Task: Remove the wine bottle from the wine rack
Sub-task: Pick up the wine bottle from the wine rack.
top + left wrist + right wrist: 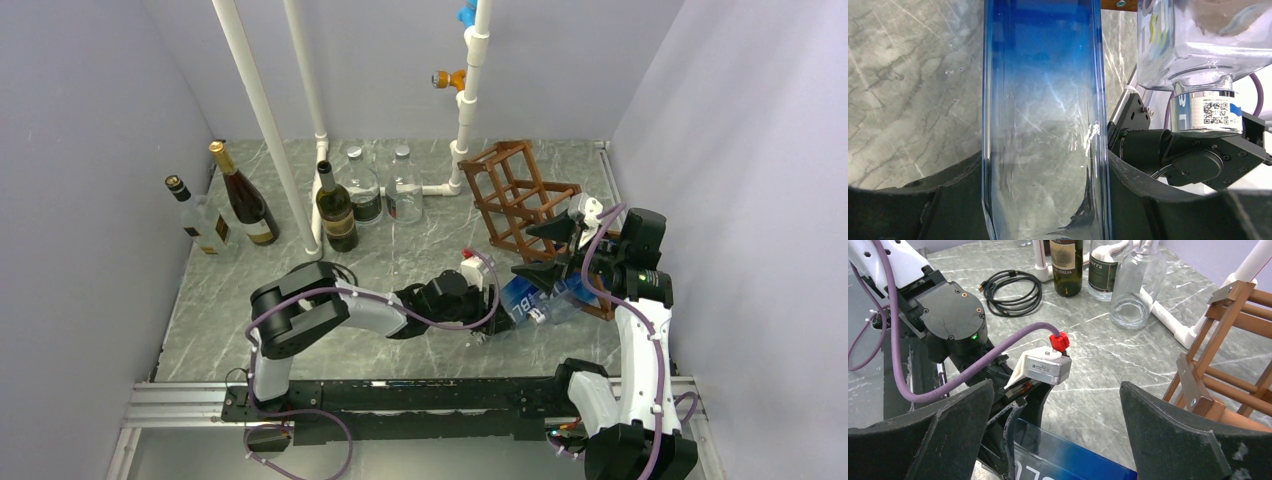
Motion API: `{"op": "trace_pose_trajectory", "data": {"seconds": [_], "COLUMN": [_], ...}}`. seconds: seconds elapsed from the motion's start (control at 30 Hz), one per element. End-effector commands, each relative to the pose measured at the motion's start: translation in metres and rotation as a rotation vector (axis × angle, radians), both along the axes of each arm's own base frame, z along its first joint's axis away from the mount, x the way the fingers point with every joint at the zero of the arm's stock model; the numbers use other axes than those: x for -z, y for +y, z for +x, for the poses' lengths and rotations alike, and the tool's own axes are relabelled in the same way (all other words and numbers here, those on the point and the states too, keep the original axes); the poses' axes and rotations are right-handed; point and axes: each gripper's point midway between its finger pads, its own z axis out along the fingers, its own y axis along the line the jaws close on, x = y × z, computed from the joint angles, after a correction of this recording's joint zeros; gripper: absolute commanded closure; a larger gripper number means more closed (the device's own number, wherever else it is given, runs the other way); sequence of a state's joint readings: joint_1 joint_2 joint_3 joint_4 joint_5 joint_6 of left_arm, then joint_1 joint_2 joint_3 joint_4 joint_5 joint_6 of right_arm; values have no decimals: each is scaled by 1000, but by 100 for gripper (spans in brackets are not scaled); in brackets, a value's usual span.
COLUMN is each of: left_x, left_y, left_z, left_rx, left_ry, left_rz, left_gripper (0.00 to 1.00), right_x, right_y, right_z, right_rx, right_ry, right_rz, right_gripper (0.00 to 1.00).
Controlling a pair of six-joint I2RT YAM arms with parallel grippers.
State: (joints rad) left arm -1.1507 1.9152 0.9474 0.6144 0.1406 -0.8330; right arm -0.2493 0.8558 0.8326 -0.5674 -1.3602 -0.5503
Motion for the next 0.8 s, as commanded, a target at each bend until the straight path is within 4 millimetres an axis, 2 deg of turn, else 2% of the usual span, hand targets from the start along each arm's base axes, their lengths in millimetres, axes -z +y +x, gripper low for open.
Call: {"op": "trace_pose_trajectory", "data": {"seconds": [0.0,0.53,0.77], "left_x": [-66,-75,-69], "left_y": [-2,15,32], "left_z": [27,26,27], "left_rx": [-104,-110,-106], "left_ry": [-109,-52,-83], "left_rz": [-165,-233,-169], "left_gripper": [100,100,100], "right_x": [-1,0,1], "right_y": [1,2,2], "right_z": [-1,-2,-2], "right_rx": [-11,-16,-19], "right_ry": [-36,-37,-37], "right_rz": [-10,-11,-11], "right_gripper": [0,0,0]}}
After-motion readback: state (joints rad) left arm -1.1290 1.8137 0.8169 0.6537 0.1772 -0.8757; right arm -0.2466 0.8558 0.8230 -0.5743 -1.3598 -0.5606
